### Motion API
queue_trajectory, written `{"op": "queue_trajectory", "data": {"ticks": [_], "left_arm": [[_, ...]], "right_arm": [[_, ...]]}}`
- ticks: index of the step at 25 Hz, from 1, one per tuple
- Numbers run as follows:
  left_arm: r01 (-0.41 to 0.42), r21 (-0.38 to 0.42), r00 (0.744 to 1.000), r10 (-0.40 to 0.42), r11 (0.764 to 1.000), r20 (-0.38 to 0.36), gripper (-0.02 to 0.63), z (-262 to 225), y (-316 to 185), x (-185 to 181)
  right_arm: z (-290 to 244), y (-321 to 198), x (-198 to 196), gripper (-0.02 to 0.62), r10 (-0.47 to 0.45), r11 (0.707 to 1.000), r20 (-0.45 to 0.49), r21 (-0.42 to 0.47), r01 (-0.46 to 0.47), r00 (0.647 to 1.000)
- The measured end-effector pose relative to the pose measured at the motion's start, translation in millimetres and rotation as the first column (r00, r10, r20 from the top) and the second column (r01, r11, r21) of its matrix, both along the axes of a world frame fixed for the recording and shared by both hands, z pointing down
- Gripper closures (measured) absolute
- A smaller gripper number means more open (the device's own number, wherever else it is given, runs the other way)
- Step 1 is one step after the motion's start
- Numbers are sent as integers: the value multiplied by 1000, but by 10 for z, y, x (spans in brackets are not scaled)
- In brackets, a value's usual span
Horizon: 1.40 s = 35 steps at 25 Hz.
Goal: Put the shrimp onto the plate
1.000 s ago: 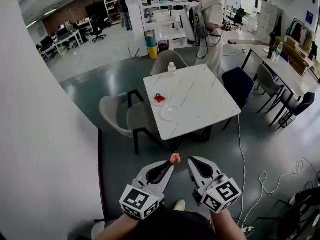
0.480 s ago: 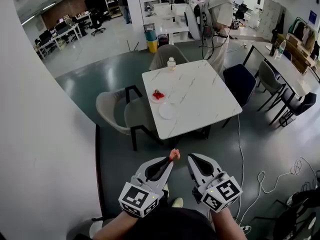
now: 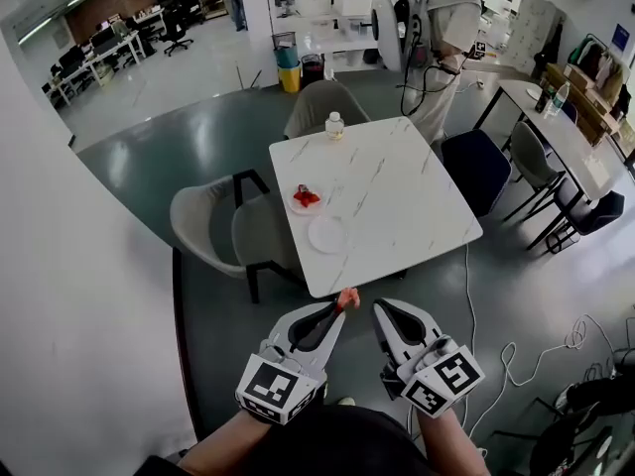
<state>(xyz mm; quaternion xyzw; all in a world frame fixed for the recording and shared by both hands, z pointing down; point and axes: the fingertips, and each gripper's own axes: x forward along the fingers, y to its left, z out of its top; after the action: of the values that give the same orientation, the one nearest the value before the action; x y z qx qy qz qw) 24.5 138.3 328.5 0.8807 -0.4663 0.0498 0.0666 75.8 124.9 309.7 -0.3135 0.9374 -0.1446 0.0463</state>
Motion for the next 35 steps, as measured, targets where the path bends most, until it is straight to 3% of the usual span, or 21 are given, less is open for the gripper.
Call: {"op": "queue_trajectory", "data": {"ticks": [10, 18, 25, 29, 35], "left_arm": [[-45, -33, 999, 45, 998, 22, 558, 314, -1117, -568], [-47, -94, 998, 50, 994, 29, 557, 696, -1740, -712], [11, -144, 999, -4, 990, 47, 557, 1035, -2335, -768], [52, -156, 995, -38, 986, 94, 557, 1252, -2685, -750], [112, -229, 989, -88, 967, 115, 557, 1777, -3099, -720]], "right_arm": [[89, -1004, -528, 594, 78, 997, -20, 16, -78, 997], [266, -1622, -622, 594, 120, 993, -33, -16, -120, 992], [495, -2304, -673, 592, 72, 997, -31, -32, -73, 997], [582, -2725, -724, 594, 12, 1000, -60, -21, -13, 998], [870, -3288, -691, 593, -32, 999, -102, -12, 31, 994]]}}
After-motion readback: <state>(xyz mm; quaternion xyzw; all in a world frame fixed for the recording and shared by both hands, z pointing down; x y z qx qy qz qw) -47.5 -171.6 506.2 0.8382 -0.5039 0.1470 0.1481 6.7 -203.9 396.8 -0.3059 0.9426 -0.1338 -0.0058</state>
